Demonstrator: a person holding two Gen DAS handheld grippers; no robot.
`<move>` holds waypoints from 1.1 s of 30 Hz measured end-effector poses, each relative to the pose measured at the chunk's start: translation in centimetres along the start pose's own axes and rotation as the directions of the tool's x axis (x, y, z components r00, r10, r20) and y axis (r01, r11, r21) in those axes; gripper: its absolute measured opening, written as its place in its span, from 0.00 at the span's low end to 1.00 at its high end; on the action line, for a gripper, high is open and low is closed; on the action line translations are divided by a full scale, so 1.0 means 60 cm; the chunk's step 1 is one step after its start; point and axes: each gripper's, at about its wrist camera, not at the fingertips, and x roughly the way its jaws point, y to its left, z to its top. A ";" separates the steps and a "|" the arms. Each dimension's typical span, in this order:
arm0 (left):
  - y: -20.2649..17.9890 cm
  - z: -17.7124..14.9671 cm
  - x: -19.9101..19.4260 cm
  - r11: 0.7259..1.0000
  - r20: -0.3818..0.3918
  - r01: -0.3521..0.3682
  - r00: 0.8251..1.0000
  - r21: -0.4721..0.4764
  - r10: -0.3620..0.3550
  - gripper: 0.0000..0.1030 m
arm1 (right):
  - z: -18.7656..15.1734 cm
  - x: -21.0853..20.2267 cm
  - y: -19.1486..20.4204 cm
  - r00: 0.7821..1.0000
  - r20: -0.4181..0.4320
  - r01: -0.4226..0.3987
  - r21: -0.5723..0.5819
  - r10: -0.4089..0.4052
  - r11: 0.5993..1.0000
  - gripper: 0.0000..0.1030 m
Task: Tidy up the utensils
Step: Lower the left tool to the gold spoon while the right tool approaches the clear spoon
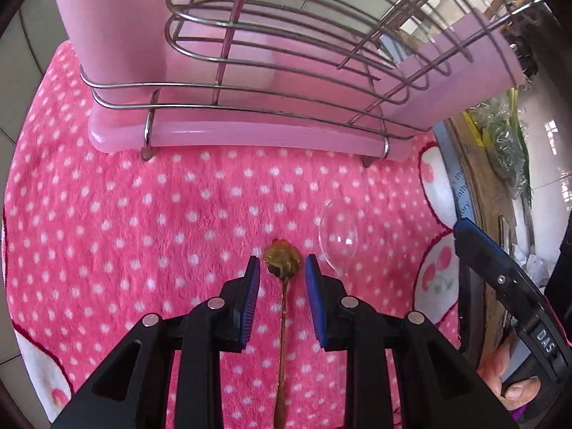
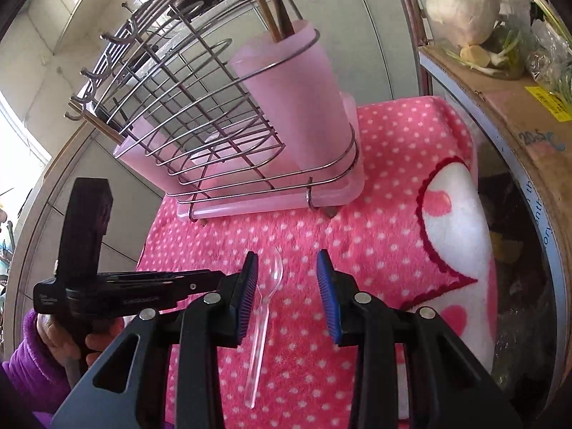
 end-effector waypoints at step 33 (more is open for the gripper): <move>-0.057 0.015 0.047 0.998 -0.011 -0.020 1.000 0.064 0.021 0.03 | -0.005 0.035 -0.013 0.997 -0.062 -0.049 0.055 0.052 0.997 0.33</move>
